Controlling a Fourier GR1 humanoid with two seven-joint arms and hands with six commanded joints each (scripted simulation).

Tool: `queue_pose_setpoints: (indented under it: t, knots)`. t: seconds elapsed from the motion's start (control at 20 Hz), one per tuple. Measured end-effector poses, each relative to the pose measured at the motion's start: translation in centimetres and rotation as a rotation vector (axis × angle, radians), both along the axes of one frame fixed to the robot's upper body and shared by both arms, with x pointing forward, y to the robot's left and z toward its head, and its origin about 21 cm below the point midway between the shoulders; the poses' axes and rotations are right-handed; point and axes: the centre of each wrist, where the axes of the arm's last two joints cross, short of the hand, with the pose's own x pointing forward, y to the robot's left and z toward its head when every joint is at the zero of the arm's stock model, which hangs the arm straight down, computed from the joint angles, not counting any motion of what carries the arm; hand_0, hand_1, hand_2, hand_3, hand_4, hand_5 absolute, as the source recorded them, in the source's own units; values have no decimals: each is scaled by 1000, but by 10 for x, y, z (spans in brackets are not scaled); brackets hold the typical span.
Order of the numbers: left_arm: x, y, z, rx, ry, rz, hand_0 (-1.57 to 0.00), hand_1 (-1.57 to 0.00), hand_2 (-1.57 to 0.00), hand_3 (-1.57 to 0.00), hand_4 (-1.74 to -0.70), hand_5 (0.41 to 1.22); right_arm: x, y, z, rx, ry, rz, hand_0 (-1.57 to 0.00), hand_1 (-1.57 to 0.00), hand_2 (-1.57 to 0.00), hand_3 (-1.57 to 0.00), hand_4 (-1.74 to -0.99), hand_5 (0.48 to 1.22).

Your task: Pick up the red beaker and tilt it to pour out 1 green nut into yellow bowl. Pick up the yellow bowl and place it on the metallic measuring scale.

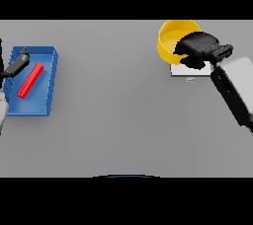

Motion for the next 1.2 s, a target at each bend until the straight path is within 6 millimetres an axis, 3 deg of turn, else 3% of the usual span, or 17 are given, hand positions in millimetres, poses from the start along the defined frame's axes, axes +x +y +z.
queue_pose_setpoints:
  t: [0.3, 0.55, 0.7, 0.9, 1.0, 1.1, 1.15, 1.2]
  knots:
    - [0, 1, 3, 2, -5, 1, 1, 1, 1, 1, -722, 684, 14, -37, -24, 4, -1, -114, -1571, -1571, -1459, -1259, -1741, 1221]
    - [1, 2, 3, 13, 5, 13, 1, 1, 1, 1, -722, 679, 19, -49, -48, 17, 24, -176, -1571, -1571, -1397, -1352, -1741, 1221]
    - [-1, 6, 5, 11, 2, 11, 1, 1, 1, 1, -728, 675, 21, -54, -52, 27, 35, -178, -1571, -1571, -1362, -1338, -1741, 1221]
    - [-1, 2, 4, 15, 0, -3, 1, 1, 1, 1, -723, 669, 21, -57, -64, 68, 52, -165, -1501, -1571, -1330, -1463, -1741, 1221]
    - [-1, 4, 4, 20, 1, 5, 1, 1, 1, 1, -724, 667, 23, -55, -63, 64, 57, -186, -1448, -1501, -1382, -1390, -1734, 1221]
    - [1, 0, 3, 22, -3, 3, 1, 1, 1, 1, -724, 671, 22, -55, -64, 73, 61, -177, -1492, -1484, -1450, -1097, -1737, 1221]
    - [1, -2, 2, 20, -1, 2, 1, 1, 1, 1, -722, 671, 23, -55, -63, 77, 56, -184, -1439, -1337, -1286, -990, -1688, 1221]
    - [3, 1, 4, 23, 1, 9, 1, 1, 1, 1, -719, 668, 25, -52, -60, 70, 52, -187, -1231, -1101, -1091, -890, -1657, 1149]
